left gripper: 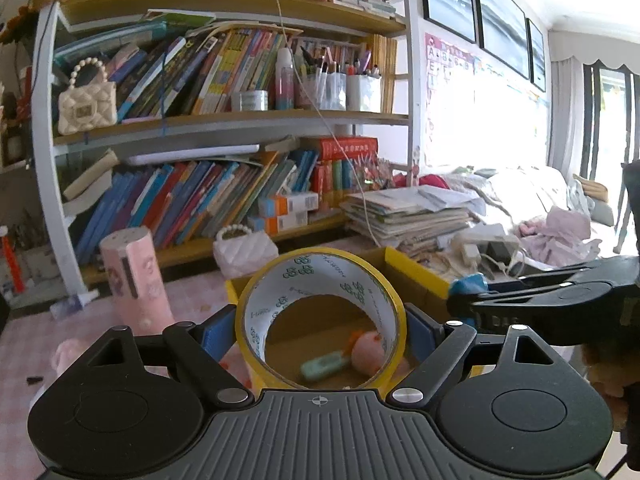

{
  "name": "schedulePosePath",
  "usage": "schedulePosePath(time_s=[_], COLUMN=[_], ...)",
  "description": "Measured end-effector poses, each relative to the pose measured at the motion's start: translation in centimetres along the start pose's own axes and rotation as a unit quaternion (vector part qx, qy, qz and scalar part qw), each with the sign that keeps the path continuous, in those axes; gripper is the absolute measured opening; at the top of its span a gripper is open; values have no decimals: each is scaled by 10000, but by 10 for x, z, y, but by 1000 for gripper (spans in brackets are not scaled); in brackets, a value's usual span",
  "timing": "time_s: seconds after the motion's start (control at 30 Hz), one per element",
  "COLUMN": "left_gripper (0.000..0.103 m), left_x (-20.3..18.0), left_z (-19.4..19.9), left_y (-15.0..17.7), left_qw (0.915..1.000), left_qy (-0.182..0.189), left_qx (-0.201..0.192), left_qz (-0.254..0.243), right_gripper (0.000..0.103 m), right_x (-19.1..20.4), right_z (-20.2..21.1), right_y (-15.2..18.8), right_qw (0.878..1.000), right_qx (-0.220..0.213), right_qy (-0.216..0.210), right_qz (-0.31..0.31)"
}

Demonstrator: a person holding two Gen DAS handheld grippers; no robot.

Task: Organize objects
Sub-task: 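Carry the tape roll and blue item with both tools over the yellow box, then lower both tools into the box and open them to drop the items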

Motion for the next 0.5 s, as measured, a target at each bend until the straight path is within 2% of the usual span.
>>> schedulePosePath(time_s=[0.23, 0.5], left_gripper=[86, 86], left_x=[-12, -11], left_z=[-38, -76], left_y=[-9, -13], left_qw=[9996, 9977], left_qy=[-80, -244], left_qx=[268, 633], left_qz=[-39, 90], right_gripper=[26, 26], right_x=[-10, -17], right_z=[-36, -81], right_y=[-31, -45], right_qw=[9993, 9943], right_qx=[36, 501], right_qy=[-164, -343], right_qz=[348, 877])
Point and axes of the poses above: each gripper's, at about its wrist camera, not at the fingertips, and z roughly against the way its jaws point, x to its left, y to its underside, the point moved 1 cm from there along -z, roughly the way its jaws point, and after that the axes turned 13 degrees about x, right-handed, at the moved point
